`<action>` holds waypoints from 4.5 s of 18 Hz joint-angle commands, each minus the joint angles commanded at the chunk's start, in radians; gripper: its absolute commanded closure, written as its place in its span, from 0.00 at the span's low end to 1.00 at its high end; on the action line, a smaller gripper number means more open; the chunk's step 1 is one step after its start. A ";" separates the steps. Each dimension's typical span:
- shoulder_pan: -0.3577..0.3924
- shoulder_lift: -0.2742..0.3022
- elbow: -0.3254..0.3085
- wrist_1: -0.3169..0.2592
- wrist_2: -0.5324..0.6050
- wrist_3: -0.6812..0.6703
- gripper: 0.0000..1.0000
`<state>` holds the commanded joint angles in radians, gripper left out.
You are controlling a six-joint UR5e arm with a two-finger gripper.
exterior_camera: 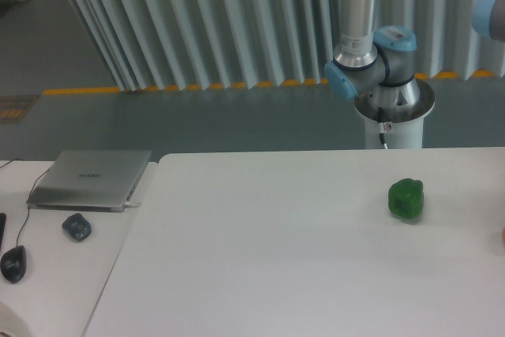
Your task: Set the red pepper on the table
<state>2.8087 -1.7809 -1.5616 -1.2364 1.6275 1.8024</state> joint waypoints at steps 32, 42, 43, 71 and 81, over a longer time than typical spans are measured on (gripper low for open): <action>0.109 -0.195 0.015 0.155 0.008 0.252 0.00; 0.095 -0.215 -0.047 0.141 0.126 0.252 0.00; 0.095 -0.215 -0.043 0.141 0.126 0.247 0.00; 0.031 -0.104 0.149 -0.275 -0.201 0.013 0.83; -0.170 -0.060 0.112 -0.219 -0.192 -0.310 0.83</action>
<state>2.6386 -1.8408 -1.4496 -1.4559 1.4358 1.4928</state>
